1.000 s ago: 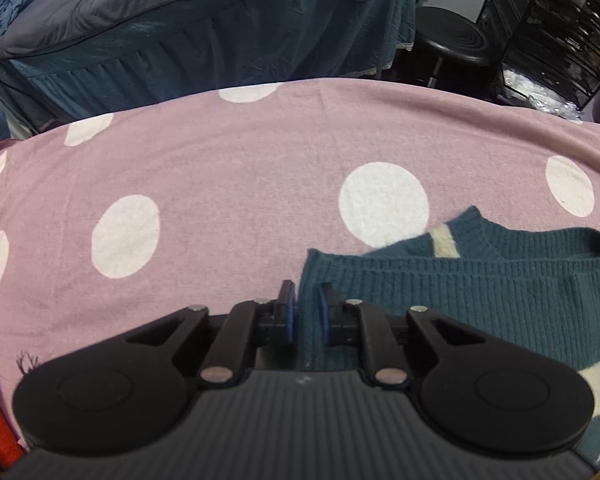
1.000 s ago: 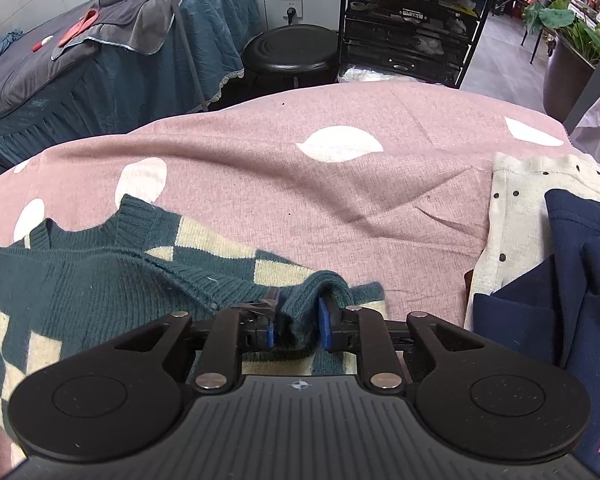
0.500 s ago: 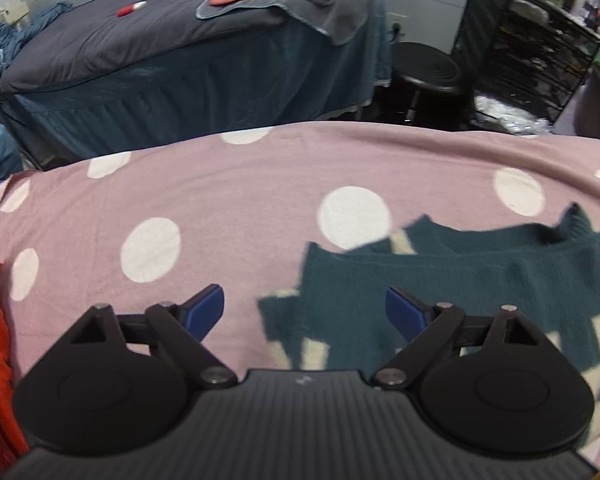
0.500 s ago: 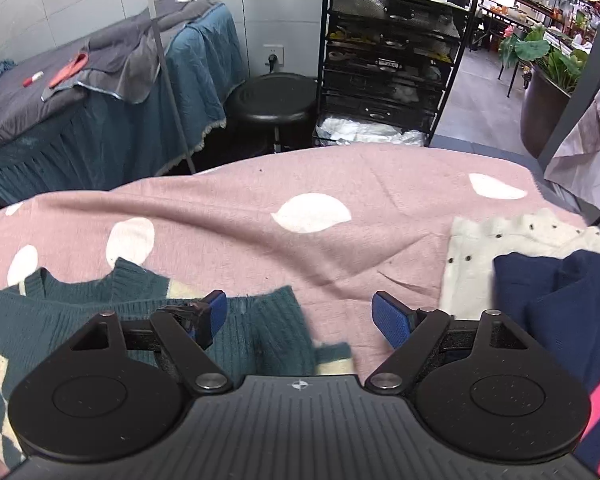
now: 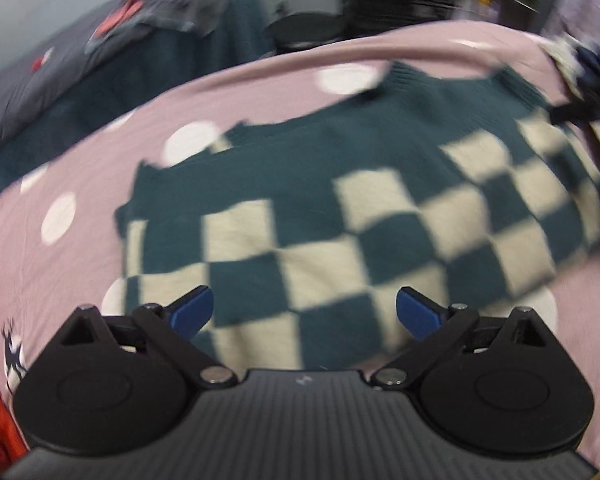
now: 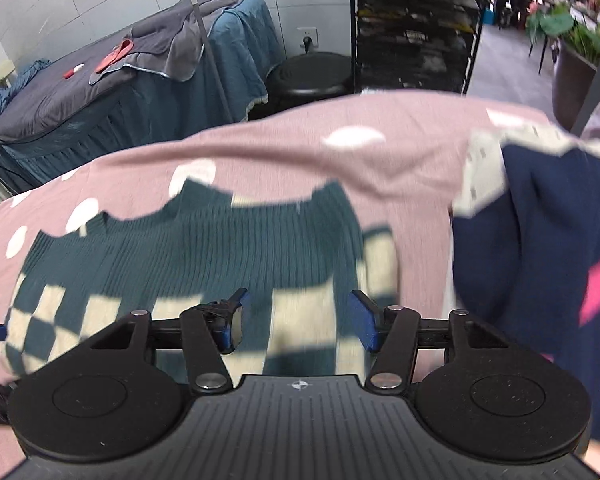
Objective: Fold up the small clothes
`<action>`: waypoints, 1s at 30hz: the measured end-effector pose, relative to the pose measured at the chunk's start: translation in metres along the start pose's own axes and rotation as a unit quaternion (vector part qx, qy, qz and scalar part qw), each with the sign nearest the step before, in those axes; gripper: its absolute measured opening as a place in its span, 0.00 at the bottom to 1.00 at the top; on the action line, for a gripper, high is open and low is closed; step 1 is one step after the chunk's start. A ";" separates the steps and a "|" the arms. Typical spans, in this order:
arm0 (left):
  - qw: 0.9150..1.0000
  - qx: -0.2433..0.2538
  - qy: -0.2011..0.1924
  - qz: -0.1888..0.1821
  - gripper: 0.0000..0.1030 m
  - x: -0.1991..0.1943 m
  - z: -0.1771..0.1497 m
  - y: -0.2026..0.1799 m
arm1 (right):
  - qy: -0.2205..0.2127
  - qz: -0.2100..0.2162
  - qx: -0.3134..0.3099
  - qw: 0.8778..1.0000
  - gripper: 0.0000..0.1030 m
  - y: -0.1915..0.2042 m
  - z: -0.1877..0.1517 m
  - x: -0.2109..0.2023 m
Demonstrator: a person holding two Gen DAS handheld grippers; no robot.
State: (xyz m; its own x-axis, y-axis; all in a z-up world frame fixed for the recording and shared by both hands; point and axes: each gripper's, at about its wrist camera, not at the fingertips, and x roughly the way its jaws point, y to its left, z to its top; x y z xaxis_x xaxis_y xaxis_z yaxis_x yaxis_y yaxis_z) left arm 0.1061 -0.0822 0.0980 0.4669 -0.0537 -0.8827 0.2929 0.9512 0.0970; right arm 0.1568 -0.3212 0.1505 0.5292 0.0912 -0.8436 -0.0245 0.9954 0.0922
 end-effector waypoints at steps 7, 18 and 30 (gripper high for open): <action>0.994 0.104 -0.015 -0.015 1.00 -0.016 -0.021 -0.078 | 0.018 0.012 -0.013 1.000 0.89 0.003 -0.041 -0.017; 0.968 0.250 -0.035 -0.012 1.00 -0.003 -0.035 -0.172 | 0.038 0.017 -0.016 0.999 0.89 0.000 -0.068 -0.031; 0.946 0.308 -0.089 0.040 1.00 0.012 -0.026 -0.223 | 0.046 0.034 -0.132 0.990 1.00 0.003 -0.035 -0.024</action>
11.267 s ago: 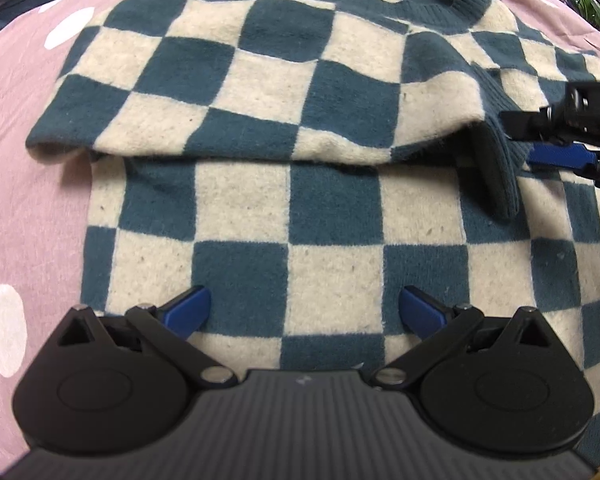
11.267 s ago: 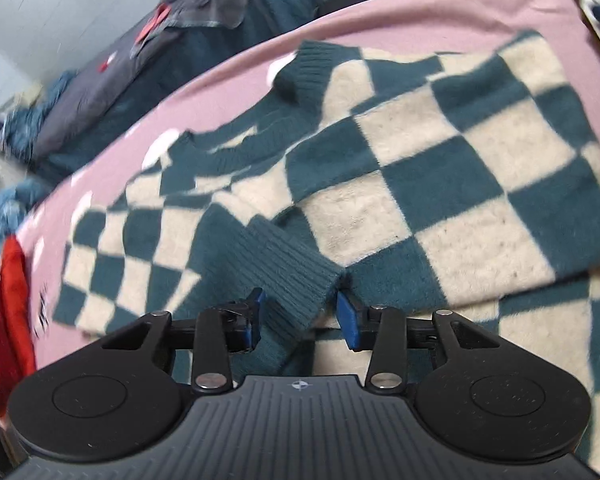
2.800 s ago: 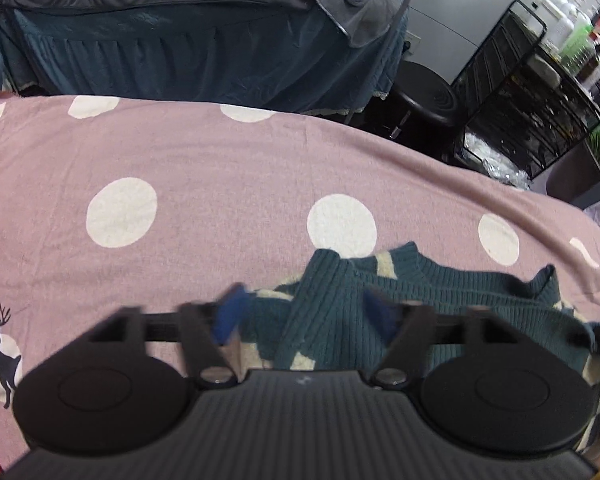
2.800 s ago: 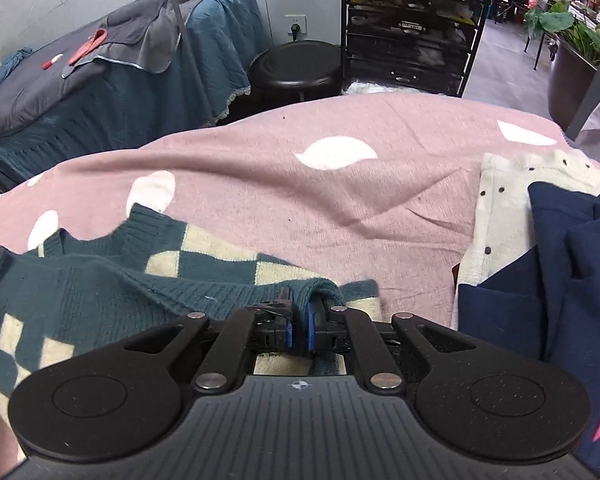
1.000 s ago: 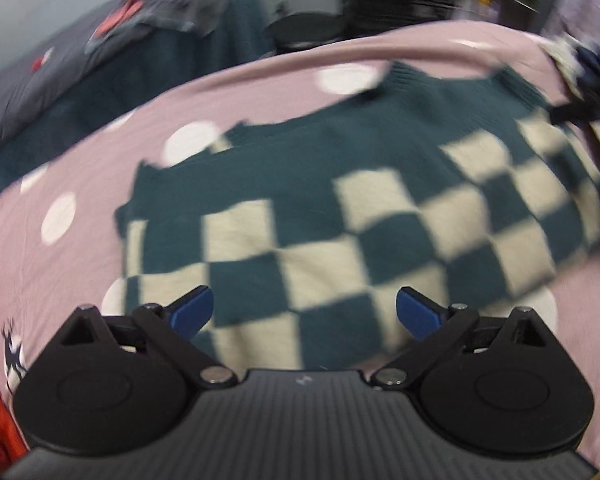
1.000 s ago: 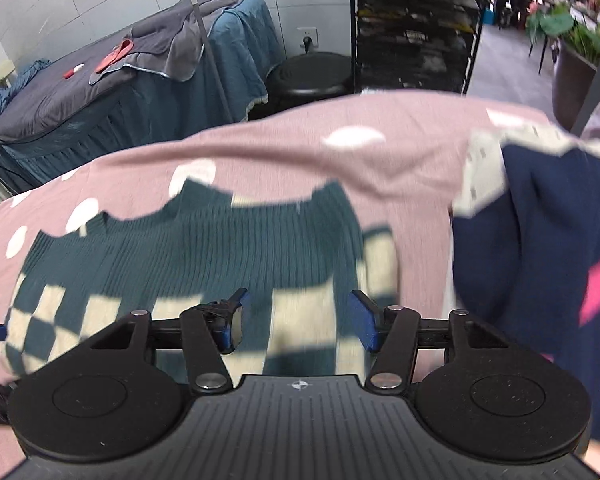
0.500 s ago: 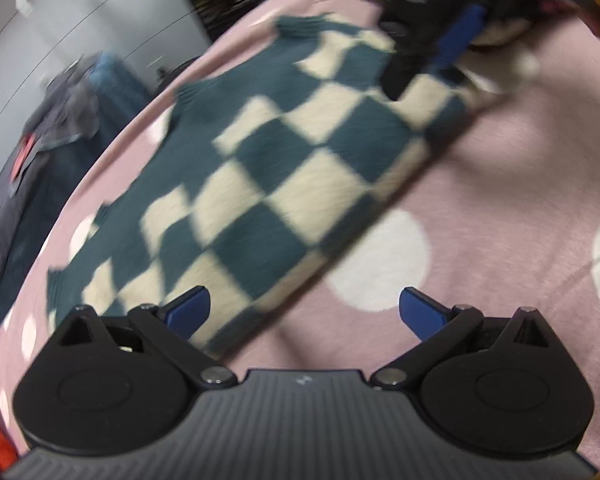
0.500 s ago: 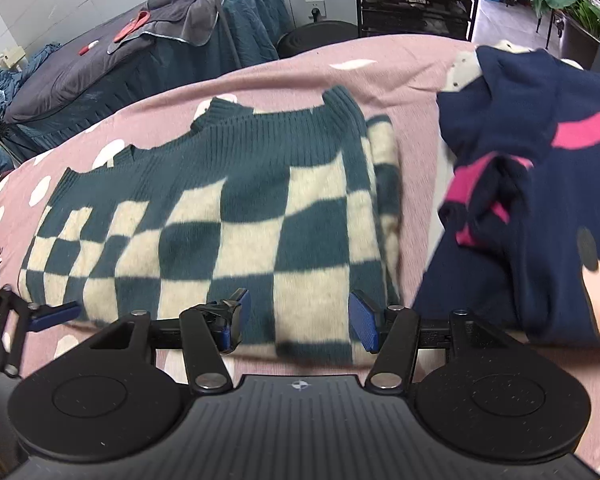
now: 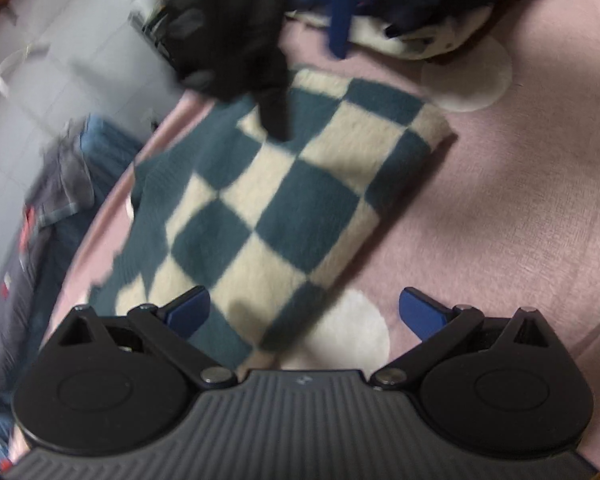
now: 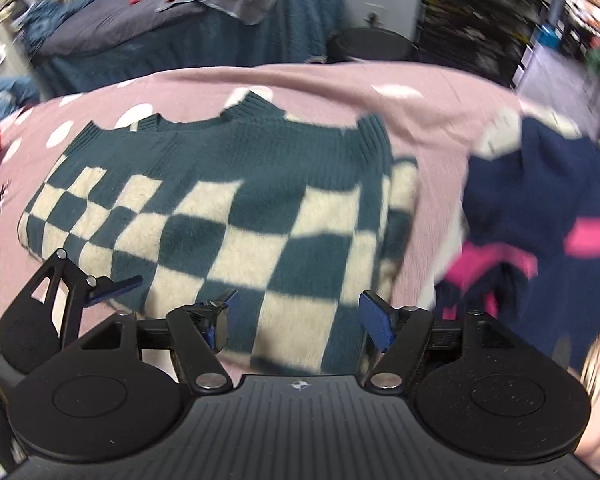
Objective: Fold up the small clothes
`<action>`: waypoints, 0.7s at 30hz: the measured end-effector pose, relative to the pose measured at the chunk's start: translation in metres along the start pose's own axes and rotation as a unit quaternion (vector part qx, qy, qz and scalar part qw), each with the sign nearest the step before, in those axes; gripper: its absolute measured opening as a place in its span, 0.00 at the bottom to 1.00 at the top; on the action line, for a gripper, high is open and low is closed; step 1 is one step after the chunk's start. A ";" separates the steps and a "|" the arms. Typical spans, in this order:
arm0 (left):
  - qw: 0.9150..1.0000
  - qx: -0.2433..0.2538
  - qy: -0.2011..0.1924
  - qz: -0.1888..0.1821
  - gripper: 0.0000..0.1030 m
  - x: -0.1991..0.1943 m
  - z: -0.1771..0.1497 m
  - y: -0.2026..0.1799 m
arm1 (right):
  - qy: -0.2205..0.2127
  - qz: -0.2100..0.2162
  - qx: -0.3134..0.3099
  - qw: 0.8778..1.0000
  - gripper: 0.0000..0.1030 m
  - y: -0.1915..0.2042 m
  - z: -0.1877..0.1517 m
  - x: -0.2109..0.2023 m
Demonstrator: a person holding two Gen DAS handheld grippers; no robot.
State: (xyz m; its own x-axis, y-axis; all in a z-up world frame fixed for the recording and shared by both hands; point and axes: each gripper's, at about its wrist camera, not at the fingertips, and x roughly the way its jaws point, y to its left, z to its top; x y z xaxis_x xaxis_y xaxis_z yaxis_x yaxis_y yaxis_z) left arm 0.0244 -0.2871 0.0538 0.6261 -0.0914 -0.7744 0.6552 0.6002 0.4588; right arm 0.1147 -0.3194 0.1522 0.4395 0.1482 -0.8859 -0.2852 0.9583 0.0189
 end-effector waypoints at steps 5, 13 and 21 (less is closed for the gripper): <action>0.999 0.047 -0.016 0.018 1.00 0.006 0.013 -0.012 | 0.009 0.013 -0.025 1.000 1.00 -0.018 0.034 0.015; 0.993 0.102 -0.028 0.041 1.00 0.015 0.032 -0.030 | 0.017 0.010 -0.006 1.000 1.00 -0.053 0.057 0.028; 0.992 0.112 -0.026 0.060 1.00 0.022 0.038 -0.034 | 0.048 0.028 0.020 0.998 1.00 -0.072 0.069 0.042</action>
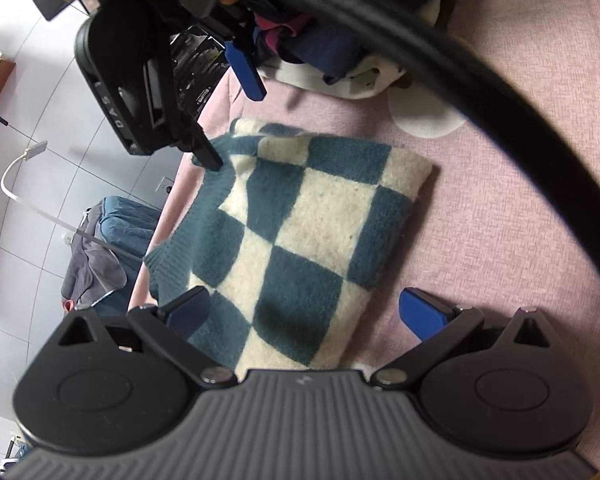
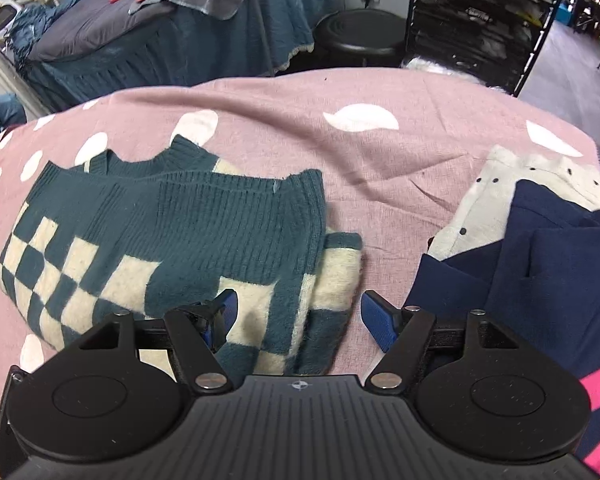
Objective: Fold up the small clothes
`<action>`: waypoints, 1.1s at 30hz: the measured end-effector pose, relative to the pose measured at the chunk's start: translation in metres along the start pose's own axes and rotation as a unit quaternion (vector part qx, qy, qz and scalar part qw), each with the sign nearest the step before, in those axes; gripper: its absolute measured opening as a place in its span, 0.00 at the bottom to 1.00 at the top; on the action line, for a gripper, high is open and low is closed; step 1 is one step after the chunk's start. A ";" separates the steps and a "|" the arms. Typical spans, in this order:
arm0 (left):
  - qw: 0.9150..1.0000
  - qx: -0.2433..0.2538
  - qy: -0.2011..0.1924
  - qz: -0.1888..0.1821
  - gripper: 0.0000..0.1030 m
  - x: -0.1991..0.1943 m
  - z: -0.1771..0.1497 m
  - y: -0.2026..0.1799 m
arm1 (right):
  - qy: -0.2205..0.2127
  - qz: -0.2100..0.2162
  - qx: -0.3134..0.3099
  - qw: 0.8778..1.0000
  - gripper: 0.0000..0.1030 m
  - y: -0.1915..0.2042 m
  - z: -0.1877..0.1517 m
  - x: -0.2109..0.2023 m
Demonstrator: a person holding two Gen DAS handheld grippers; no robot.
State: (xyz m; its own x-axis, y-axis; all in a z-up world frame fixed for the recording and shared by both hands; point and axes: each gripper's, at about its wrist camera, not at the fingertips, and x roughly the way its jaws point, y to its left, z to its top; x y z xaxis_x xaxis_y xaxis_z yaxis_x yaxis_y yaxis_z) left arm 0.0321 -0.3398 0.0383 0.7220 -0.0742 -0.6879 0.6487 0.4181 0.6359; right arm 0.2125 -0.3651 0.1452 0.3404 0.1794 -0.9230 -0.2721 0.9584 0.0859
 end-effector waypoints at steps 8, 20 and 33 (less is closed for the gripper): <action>1.000 0.007 -0.014 0.005 1.00 -0.010 0.000 -0.004 | 0.017 0.002 0.001 1.000 1.00 -0.005 0.008 0.011; 0.995 0.086 -0.050 -0.003 1.00 0.001 0.005 -0.002 | 0.036 0.005 -0.003 0.999 1.00 -0.008 0.012 0.019; 0.998 0.029 -0.009 -0.052 1.00 0.024 0.035 0.028 | 0.085 -0.019 0.042 0.995 1.00 -0.014 0.032 0.043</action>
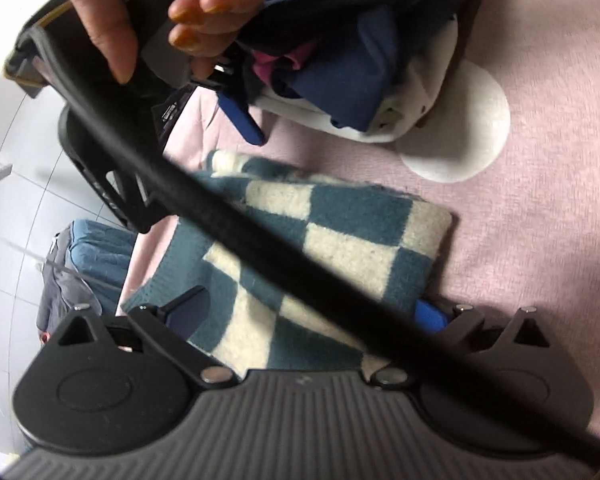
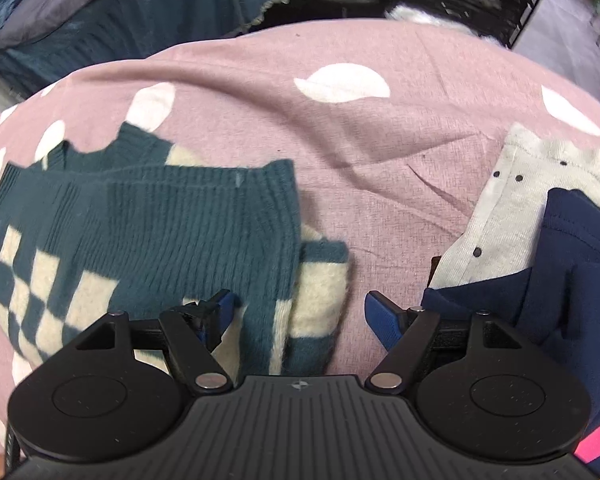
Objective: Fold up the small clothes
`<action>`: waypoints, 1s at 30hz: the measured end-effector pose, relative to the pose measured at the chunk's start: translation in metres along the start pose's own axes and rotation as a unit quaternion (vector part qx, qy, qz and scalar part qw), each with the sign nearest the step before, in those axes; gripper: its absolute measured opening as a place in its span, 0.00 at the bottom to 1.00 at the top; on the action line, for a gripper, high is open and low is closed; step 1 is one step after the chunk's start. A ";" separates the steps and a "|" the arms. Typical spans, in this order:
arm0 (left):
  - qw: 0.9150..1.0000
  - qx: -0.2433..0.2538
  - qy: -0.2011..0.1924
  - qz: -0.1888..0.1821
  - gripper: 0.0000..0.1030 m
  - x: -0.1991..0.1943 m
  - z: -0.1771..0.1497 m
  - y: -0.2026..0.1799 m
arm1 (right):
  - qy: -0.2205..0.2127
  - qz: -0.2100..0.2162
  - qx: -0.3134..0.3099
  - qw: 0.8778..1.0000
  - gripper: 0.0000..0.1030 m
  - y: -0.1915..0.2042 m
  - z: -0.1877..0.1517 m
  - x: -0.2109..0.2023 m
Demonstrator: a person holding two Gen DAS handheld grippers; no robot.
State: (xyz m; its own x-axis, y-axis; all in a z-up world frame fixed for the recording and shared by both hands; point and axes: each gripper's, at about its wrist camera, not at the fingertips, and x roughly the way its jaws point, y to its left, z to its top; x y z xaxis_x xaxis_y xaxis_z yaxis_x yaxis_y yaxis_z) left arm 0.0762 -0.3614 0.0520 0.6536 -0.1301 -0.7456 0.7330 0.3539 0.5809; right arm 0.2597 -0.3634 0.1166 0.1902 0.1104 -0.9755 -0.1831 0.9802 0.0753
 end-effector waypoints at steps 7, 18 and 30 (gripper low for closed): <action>1.000 0.009 -0.021 -0.012 0.91 -0.008 -0.002 -0.004 | 0.026 0.041 -0.008 0.999 1.00 0.010 0.006 0.015; 0.998 -0.015 -0.034 -0.054 0.44 -0.032 -0.008 -0.009 | -0.003 0.072 0.027 0.997 0.55 -0.005 -0.008 0.010; 0.990 -0.112 -0.054 -0.064 0.18 -0.051 -0.032 0.029 | -0.078 0.111 0.021 0.991 0.32 -0.010 -0.027 -0.012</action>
State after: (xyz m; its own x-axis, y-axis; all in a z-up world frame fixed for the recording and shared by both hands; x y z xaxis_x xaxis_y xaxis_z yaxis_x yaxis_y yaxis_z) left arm 0.0586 -0.3153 0.0964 0.5833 -0.2808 -0.7622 0.7587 0.5234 0.3878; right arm 0.2337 -0.3792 0.1220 0.2961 0.3453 -0.8906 -0.1983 0.9343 0.2963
